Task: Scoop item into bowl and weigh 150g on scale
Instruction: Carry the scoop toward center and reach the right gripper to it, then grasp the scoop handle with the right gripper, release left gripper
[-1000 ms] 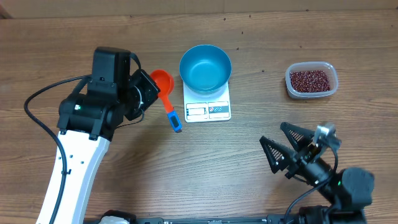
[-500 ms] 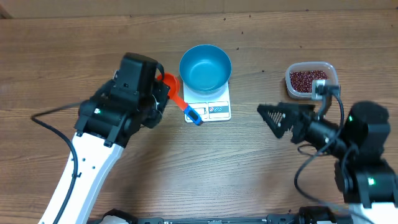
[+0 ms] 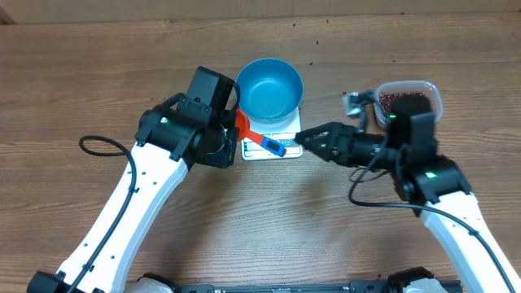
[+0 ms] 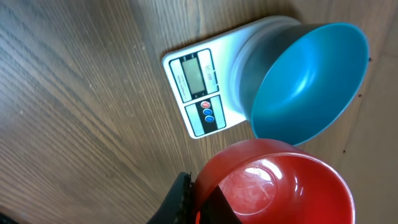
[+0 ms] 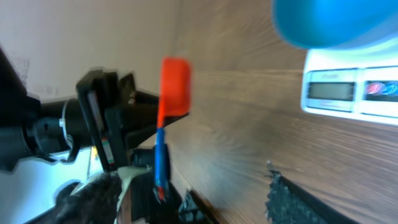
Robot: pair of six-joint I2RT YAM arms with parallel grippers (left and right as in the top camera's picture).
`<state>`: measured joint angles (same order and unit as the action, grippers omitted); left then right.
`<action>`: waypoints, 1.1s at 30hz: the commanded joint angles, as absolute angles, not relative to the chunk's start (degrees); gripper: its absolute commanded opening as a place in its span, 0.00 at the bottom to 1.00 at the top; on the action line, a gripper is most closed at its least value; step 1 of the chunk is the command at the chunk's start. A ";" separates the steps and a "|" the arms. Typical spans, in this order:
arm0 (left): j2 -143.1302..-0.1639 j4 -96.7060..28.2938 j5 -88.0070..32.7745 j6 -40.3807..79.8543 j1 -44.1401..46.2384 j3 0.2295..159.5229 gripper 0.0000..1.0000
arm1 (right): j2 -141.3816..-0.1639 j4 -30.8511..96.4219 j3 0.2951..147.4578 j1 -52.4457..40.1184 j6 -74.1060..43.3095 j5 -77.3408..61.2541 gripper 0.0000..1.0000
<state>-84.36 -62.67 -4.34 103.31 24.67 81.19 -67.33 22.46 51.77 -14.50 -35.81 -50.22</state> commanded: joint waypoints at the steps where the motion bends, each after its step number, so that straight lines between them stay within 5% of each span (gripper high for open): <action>1: -85.03 -62.74 -7.38 105.91 24.82 81.32 0.04 | -69.08 19.64 52.51 -18.48 -37.69 -49.78 0.64; 18: -85.01 -62.78 -12.56 107.02 24.86 81.32 0.04 | -71.07 12.88 52.51 -24.64 -51.40 -41.74 0.27; 33: -85.01 -62.74 -11.88 110.85 24.84 81.32 0.04 | -71.07 11.64 52.51 -24.75 -57.52 -40.51 0.18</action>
